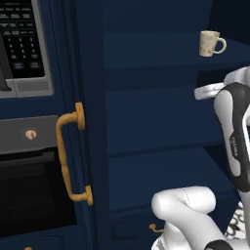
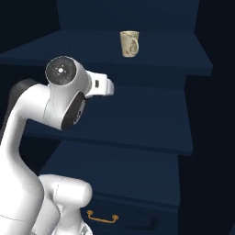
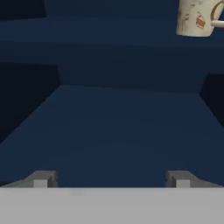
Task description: Pick the kettle from the counter and place it on the tray. Then pick the mug from the cabinet and place it on the tray. Then close the cabinet doors.
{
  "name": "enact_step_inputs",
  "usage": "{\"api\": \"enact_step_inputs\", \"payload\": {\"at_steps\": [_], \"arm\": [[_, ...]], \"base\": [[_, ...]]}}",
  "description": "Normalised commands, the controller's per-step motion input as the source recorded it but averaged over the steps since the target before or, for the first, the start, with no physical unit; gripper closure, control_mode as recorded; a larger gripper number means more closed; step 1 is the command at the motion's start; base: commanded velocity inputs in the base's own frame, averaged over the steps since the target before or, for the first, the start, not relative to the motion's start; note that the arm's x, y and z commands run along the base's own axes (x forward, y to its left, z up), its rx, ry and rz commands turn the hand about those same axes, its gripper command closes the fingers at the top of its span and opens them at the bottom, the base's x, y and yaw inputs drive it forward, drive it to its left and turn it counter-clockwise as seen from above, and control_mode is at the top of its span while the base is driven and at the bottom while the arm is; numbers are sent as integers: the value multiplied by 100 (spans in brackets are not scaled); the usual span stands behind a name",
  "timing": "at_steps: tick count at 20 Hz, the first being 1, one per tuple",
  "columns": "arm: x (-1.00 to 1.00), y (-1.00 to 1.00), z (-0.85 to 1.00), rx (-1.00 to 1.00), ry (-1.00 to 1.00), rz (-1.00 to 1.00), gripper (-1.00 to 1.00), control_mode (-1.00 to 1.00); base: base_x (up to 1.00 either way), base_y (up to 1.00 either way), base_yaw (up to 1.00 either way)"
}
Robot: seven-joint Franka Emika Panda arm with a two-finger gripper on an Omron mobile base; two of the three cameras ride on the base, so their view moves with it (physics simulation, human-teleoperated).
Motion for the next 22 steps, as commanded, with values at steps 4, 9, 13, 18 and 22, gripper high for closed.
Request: {"api": "enact_step_inputs", "payload": {"at_steps": [4,9,13,18,22], "arm": [[-44,-43,88,1,-59,1,-100,-100],[-4,-12,5,7,-27,0,-100,-100],[9,-4,22,0,-20,0,-100,-100],[10,-4,28,0,-2,0,-100,-100],[8,-23,28,0,-1,0,-100,-100]], "base": [[0,0,0],[0,0,0],[0,0,0],[0,0,0],[0,0,0]]}}
